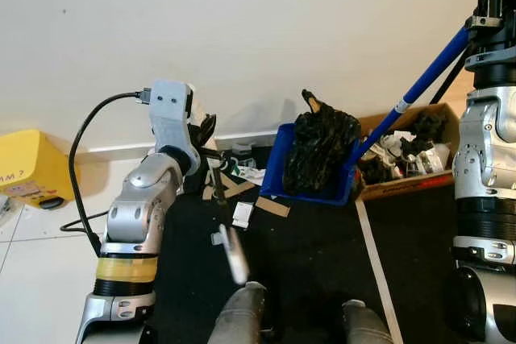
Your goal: Sweep floor
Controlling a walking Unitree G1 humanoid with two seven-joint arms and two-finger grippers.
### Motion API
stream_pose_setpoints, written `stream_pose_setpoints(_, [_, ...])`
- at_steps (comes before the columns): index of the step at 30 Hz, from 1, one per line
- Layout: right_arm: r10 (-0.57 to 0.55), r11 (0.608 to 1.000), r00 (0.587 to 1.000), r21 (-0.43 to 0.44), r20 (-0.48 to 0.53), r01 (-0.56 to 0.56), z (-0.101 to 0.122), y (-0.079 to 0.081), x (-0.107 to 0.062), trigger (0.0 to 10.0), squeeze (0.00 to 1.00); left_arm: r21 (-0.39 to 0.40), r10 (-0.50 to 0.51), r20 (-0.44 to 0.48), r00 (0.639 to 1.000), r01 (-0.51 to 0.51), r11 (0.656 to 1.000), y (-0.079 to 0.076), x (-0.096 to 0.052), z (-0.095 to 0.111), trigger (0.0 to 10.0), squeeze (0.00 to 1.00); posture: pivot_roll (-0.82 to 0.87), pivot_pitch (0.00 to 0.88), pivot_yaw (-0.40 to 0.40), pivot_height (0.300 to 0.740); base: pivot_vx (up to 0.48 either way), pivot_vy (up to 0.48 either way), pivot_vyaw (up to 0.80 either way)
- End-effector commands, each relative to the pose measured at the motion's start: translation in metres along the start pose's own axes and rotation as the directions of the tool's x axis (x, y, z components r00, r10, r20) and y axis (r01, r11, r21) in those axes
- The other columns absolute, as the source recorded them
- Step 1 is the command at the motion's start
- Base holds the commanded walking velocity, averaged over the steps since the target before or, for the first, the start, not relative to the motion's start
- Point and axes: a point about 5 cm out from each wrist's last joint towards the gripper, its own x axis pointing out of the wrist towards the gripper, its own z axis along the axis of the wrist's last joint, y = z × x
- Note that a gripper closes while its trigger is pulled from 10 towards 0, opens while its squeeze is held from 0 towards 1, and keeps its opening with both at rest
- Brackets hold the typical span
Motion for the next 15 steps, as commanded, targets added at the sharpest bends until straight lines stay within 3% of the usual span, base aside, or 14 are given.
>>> stream_pose_setpoints(1, [0.007,0.999,0.999,0.032,0.044,-0.008,0.008,0.004,0.003,10.0,0.0,0.019,0.071,0.004,0.997,-0.071,0.997,0.005,0.002,-0.001,10.0,0.0,0.18,0.131,0.055,0.74,0.0,0.0,0.0])
stream_pose_setpoints(4, [0.008,0.999,0.999,0.037,0.04,-0.01,0.007,0.004,0.003,10.0,0.0,0.007,0.127,-0.004,0.992,-0.127,0.992,0.009,0.004,-0.003,10.0,0.0,0.18,0.13,0.056,0.74,0.0,0.0,0.0])
stream_pose_setpoints(15, [0.013,0.999,0.999,0.042,0.034,-0.015,0.006,0.005,0.002,10.0,0.0,0.0,0.174,0.001,0.985,-0.174,0.985,0.016,0.007,-0.002,10.0,0.0,0.18,0.131,0.056,0.74,0.0,-0.023,0.0])
